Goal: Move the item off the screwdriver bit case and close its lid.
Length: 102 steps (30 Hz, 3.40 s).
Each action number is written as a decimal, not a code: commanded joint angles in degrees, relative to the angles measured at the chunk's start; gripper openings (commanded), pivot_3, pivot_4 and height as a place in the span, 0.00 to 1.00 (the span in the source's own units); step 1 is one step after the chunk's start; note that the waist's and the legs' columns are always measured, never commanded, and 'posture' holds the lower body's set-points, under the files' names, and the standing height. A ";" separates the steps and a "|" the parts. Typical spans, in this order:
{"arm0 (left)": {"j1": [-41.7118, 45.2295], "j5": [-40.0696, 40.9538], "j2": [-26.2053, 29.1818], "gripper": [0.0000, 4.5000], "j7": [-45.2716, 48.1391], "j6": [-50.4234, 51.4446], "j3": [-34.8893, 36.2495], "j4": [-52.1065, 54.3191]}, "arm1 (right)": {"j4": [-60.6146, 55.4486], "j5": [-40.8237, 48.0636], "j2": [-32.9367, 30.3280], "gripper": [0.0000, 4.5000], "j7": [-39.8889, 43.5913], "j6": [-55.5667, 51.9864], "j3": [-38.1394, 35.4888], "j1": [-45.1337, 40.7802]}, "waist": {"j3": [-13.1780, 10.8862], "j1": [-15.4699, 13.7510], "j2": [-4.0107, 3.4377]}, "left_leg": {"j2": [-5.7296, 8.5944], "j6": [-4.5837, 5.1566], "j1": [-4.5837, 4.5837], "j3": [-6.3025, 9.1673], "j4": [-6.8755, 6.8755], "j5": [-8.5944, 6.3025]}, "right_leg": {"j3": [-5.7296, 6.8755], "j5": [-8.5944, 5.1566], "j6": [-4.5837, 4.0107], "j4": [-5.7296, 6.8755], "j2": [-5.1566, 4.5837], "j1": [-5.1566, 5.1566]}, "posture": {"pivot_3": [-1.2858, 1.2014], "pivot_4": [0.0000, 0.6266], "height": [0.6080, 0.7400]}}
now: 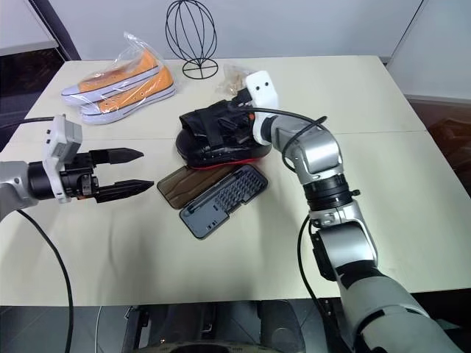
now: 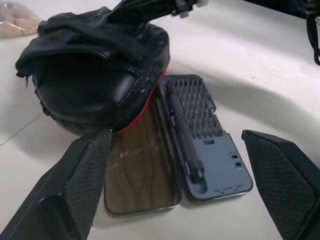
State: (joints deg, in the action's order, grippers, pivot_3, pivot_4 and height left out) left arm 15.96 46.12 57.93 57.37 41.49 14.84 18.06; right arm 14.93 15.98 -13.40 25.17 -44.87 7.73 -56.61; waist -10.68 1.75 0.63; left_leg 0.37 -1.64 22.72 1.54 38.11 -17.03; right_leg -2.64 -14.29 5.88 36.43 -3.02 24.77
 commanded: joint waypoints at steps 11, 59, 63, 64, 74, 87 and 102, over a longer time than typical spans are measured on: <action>-1.97 -1.45 -1.37 0.97 -0.87 -2.15 3.49 1.21 | 1.02 -5.67 5.63 1.00 2.52 4.34 6.38 -3.30 | 0.01 1.61 0.02 | -0.06 -0.07 -0.08 -0.02 0.04 0.04 | -0.06 -0.06 -0.10 0.64 0.07 0.23 | 0.52 0.24 1.00; 7.47 -5.71 -5.25 1.00 7.12 -2.99 -7.58 -2.96 | -34.56 -8.58 -40.10 0.01 17.75 -1.45 -23.46 39.32 | -0.02 0.69 0.08 | -0.09 -0.05 -0.42 -0.23 0.11 0.04 | -0.27 -0.09 -0.14 0.75 0.30 0.00 | 0.52 0.24 1.00; 9.64 -6.32 -5.69 1.00 8.07 -2.93 -8.42 -4.49 | -32.98 -8.30 -37.58 0.16 15.66 0.25 -23.46 43.61 | -0.01 0.86 0.09 | -0.14 -0.05 -0.62 -0.16 0.17 0.05 | -0.26 -0.07 -0.19 0.76 0.48 -0.19 | 0.52 0.24 1.00; 9.88 -6.48 -5.68 1.00 8.26 -2.97 -8.51 -4.75 | -33.01 -7.42 -37.12 0.22 15.60 -0.43 -23.94 43.89 | -0.01 0.88 0.09 | -0.14 -0.05 -0.66 -0.17 0.17 0.05 | -0.26 -0.07 -0.19 0.75 0.49 -0.23 | 0.52 0.24 1.00; 8.12 -7.65 -5.26 1.00 7.29 -3.31 -6.39 -6.09 | -33.19 0.61 -44.44 0.98 23.07 -2.51 -27.45 38.82 | -0.02 0.71 0.09 | -0.13 -0.05 -0.63 -0.14 0.18 0.05 | -0.26 -0.07 -0.18 0.72 0.37 -0.26 | 0.52 0.24 1.00; 9.86 -31.73 -12.13 1.00 -5.67 -22.07 -14.88 -31.71 | -47.69 25.36 -50.85 0.98 44.85 -3.47 -22.47 36.56 | 0.01 -0.65 0.18 | -0.16 -0.04 -0.61 -0.01 0.22 0.05 | -0.12 -0.06 -0.18 0.68 0.29 -0.34 | 0.52 0.24 1.00; 11.39 -33.01 -15.44 1.00 -3.41 -24.83 -13.35 -33.47 | -48.52 26.11 -51.07 0.98 42.21 -0.42 -21.88 41.56 | -0.01 -1.89 0.23 | -0.18 0.18 -0.24 0.10 0.95 -0.09 | 0.05 -0.01 -0.09 0.73 0.23 -0.34 | 0.52 0.24 1.00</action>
State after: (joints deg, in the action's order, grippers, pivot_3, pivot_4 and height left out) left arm 27.19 12.66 40.91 53.41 17.01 -0.98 -17.16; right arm -32.43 41.06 -63.72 67.59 -45.91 -11.51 -15.17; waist -10.69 -0.14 0.86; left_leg 0.18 -1.46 22.47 1.63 39.06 -17.12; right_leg -2.58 -14.30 5.79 37.15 -2.79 24.43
